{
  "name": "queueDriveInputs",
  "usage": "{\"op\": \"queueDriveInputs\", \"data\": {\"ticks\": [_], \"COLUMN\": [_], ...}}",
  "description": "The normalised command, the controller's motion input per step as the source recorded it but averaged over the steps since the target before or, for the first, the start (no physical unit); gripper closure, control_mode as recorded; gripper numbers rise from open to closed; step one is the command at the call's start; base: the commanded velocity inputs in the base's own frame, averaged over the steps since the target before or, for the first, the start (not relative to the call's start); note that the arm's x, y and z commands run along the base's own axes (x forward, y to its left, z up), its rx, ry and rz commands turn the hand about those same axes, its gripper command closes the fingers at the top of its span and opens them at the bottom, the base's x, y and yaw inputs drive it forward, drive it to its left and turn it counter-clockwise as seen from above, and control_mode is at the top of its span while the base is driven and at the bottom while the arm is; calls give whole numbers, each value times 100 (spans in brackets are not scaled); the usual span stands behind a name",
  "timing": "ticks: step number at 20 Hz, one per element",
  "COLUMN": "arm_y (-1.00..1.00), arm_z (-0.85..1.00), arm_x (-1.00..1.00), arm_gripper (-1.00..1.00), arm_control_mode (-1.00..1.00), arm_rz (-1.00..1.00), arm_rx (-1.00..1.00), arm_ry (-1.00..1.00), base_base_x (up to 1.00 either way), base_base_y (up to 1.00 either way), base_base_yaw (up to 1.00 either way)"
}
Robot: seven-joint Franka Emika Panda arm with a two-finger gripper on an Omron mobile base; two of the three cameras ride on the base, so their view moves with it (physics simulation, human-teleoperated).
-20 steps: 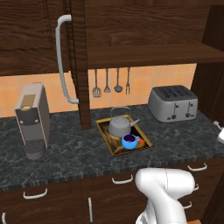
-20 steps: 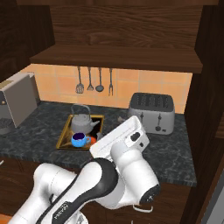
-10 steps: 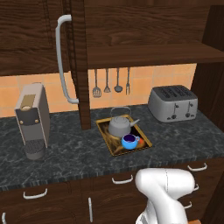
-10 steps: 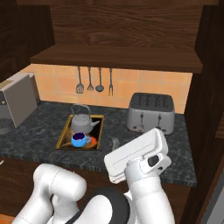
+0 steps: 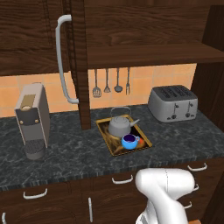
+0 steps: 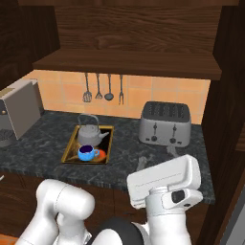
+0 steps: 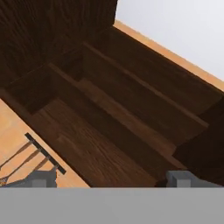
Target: Pick the kettle from the counter and place it on the tray. Then pick the mug from the cabinet and place it on the tray. Then close the cabinet doors.
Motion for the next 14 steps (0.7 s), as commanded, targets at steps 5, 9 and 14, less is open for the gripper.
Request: {"op": "queueDriveInputs", "data": {"ticks": [5, 9, 14], "arm_y": [-6, -33, -42], "arm_z": [1, 18, 23], "arm_x": [-29, -18, -15], "arm_gripper": [-100, -100, -100], "arm_control_mode": [-100, -100, -100], "arm_rz": [-18, -17, -13], "arm_rx": [0, 0, 0], "arm_ry": [-17, -12, -11], "base_base_x": [0, 0, 0], "base_base_y": [0, 0, 0], "base_base_yaw": [0, 0, 0]}}
